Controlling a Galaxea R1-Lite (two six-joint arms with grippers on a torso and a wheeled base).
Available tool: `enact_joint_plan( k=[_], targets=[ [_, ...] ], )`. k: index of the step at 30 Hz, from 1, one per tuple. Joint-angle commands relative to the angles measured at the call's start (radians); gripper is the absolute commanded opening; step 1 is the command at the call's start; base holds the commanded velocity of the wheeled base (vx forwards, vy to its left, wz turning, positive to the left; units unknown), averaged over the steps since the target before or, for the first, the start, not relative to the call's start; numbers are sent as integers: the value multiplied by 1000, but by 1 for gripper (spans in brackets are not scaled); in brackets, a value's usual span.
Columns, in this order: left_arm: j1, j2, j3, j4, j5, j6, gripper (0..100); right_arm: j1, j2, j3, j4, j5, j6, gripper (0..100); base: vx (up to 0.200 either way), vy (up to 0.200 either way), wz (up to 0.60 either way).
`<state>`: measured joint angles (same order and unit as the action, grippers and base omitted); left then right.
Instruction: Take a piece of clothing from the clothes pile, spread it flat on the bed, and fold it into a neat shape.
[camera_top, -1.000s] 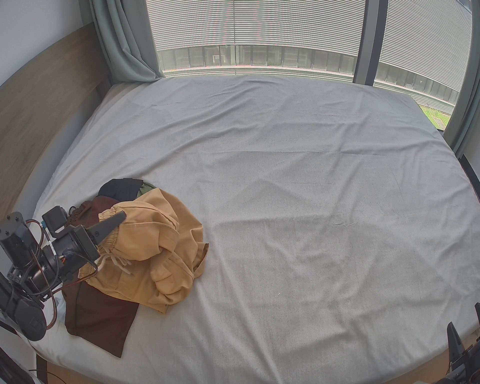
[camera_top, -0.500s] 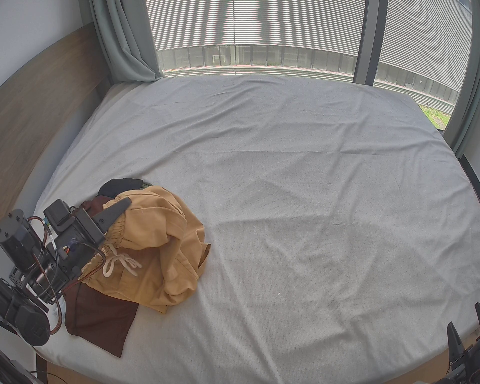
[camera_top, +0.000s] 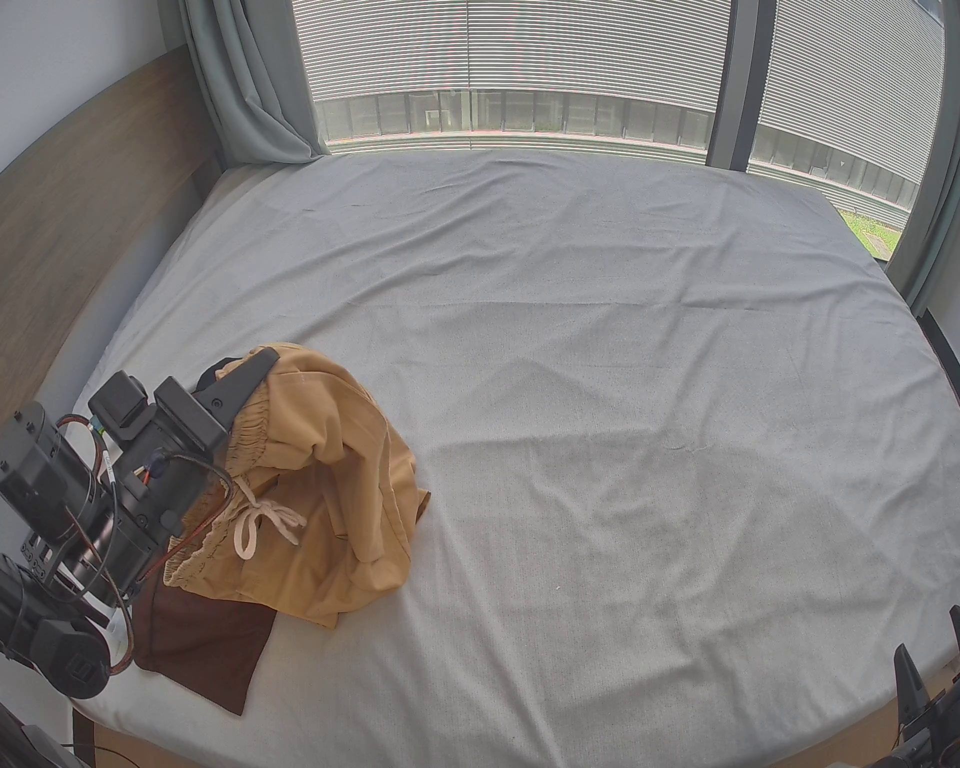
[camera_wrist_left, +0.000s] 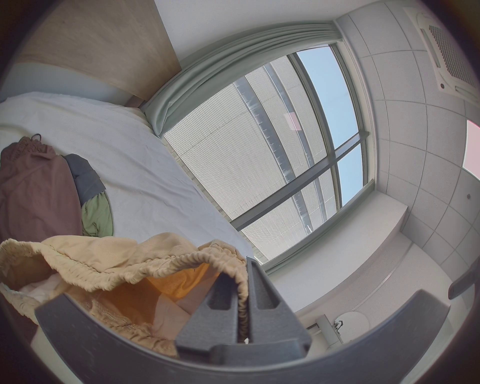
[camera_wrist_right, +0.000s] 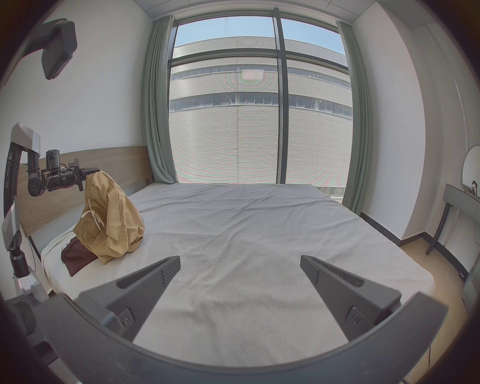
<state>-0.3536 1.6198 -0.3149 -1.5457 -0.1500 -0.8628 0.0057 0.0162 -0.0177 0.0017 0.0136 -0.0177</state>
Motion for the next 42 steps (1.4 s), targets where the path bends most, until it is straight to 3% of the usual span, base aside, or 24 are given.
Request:
enact_joint_plan(
  k=[1,7,21,34,42],
  targets=[
    [-64,-3,-23,-1,38,-12,0,0,-12,16,0,0,-1,100,0,0,0],
    [-108,-3,-32,-1,47,-10,0,0,-12,16,0,0,-1,100,0,0,0],
    [-222,20,-102,3,148,-13,0,0,-12,16,0,0,-2,100,0,0,0],
    [-349,60,-164,1,142,-12,0,0,-12,16,0,0,-4,100,0,0,0],
    [-387,109,-202,1,116,-12,0,-1,-12,18,-2,0,-4,100,0,0,0]
  ],
)
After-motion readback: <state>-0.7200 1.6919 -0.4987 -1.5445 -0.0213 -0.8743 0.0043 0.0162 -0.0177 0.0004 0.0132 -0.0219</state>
